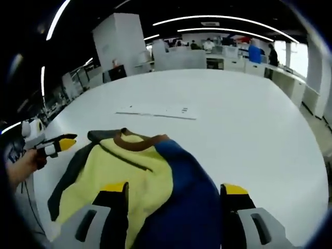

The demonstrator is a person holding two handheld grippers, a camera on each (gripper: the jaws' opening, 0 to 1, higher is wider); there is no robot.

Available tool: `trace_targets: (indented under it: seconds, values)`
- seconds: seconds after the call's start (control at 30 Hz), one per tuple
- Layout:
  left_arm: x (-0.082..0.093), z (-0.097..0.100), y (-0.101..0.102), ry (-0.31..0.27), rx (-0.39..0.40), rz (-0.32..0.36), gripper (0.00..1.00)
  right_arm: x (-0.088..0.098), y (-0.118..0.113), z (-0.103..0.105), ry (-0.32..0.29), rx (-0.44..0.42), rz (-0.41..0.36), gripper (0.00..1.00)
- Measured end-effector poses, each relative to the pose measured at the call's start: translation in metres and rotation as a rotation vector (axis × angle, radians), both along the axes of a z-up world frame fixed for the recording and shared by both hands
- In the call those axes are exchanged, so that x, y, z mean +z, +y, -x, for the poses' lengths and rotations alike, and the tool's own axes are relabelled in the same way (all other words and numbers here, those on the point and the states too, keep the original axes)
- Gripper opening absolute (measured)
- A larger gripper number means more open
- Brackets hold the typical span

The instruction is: Fold the garment on the visible template until the final outline fits inside the template.

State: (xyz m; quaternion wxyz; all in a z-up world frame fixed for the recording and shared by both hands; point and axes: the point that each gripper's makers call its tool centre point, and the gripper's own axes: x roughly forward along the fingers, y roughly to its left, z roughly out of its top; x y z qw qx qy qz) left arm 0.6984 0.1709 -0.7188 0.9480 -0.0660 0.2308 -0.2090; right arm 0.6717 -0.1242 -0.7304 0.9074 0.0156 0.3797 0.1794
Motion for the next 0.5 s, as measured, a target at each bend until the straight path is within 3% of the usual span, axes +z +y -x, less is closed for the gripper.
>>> trace_targets:
  seconds: [0.23,0.5]
  values:
    - [0.012,0.029,0.001,-0.004,-0.071,-0.012,0.56,0.016,0.001,0.029,0.007,0.021,-0.039,0.75]
    - [0.019,0.063,0.002,0.005,-0.149,-0.036,0.6,0.025,-0.01,0.065,0.01,0.05,0.001,0.74]
